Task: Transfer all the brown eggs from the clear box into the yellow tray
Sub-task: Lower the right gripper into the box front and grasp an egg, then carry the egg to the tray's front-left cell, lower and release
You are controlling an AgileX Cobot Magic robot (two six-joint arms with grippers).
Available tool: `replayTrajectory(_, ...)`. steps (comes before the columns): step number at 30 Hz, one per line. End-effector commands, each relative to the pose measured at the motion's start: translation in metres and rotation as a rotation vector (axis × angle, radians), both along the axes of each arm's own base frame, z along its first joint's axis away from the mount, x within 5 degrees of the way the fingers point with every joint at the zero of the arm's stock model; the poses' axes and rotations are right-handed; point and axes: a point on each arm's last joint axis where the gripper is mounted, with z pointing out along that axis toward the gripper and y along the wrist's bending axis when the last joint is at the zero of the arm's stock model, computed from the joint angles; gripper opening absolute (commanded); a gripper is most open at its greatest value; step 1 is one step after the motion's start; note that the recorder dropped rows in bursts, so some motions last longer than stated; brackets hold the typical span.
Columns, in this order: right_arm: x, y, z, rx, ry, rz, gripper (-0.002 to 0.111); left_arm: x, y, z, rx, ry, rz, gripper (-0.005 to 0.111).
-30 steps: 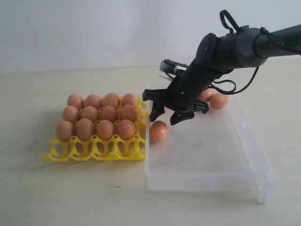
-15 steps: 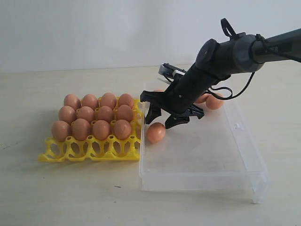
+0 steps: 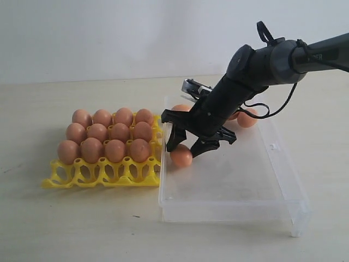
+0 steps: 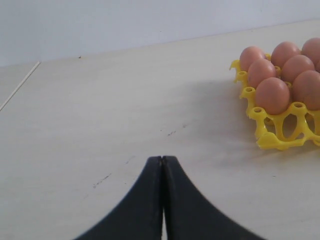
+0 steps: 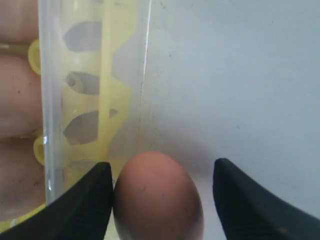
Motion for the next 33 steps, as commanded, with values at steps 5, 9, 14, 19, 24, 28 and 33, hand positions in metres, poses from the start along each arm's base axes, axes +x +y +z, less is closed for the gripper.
replayTrajectory(5,-0.002,0.002,0.01,0.001,-0.032,0.051,0.043,0.0,0.0,0.002,-0.007,-0.013,-0.006,0.0)
replayTrajectory(9,-0.004,0.004,0.01,-0.002,-0.069,0.133,0.001,0.0,0.0,0.002,-0.007,-0.013,-0.006,0.0)
replayTrajectory(14,-0.004,0.004,0.016,0.002,-0.087,0.153,0.0,0.0,0.0,0.002,-0.007,-0.013,-0.006,0.0)
replayTrajectory(19,-0.003,0.002,0.049,0.022,-0.207,0.144,0.0,0.0,0.0,0.002,-0.007,-0.013,-0.006,0.0)
replayTrajectory(24,-0.012,0.004,0.094,0.086,-0.444,0.106,0.0,0.0,0.0,0.002,-0.007,-0.013,-0.006,0.0)
replayTrajectory(28,-0.031,0.021,0.116,0.219,-0.579,0.089,0.0,0.0,0.0,0.002,-0.007,-0.013,-0.006,0.0)
replayTrajectory(33,-0.058,0.064,0.126,0.416,-0.708,0.19,0.0,0.0,0.0,0.002,-0.007,-0.013,-0.006,0.0)
